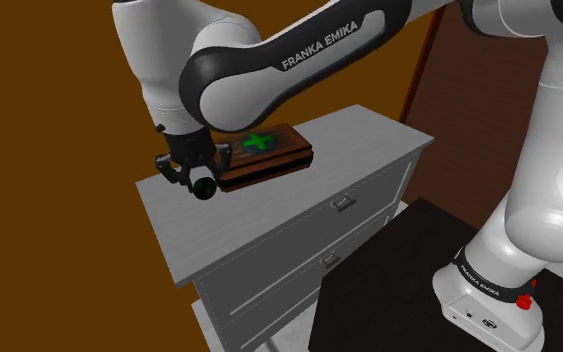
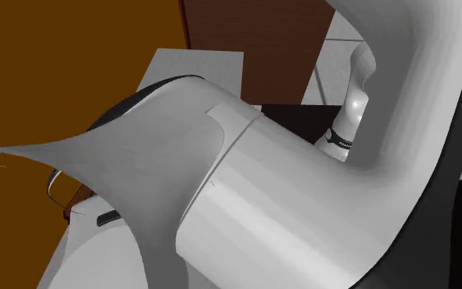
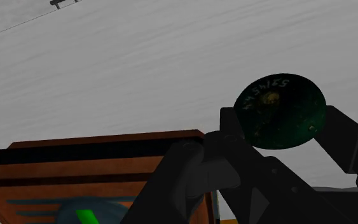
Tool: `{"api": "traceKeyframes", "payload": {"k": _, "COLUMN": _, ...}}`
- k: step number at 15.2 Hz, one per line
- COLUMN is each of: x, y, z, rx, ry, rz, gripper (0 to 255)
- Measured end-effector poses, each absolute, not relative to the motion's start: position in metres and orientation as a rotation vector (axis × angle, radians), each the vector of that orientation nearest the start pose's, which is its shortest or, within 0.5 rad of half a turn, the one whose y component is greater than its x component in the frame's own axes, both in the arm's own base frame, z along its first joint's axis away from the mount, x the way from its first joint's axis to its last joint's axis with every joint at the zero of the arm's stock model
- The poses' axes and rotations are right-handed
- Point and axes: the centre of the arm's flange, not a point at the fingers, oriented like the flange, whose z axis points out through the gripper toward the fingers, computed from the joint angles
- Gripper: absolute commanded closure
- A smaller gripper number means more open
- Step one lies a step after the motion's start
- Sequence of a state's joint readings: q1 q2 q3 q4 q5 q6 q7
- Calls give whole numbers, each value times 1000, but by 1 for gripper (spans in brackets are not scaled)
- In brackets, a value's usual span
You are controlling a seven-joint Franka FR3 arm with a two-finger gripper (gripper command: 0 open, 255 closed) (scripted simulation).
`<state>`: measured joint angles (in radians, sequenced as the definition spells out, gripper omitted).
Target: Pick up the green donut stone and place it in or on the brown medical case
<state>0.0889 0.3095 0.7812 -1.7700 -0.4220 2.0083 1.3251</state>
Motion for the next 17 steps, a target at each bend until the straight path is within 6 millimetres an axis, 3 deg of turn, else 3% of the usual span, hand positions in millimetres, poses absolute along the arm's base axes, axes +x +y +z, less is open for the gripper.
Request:
{"api": "traceKeyframes", "payload": {"k": 13, "x": 451, "y": 437, "z": 499, "rx": -3142, "ry": 485, "rz": -261, "gripper": 255}}
{"api": "traceKeyframes", "payload": {"k": 17, "x": 470, "y": 399, "z": 502, "rx": -3143, "ry": 488, "rz": -261, "gripper": 255}}
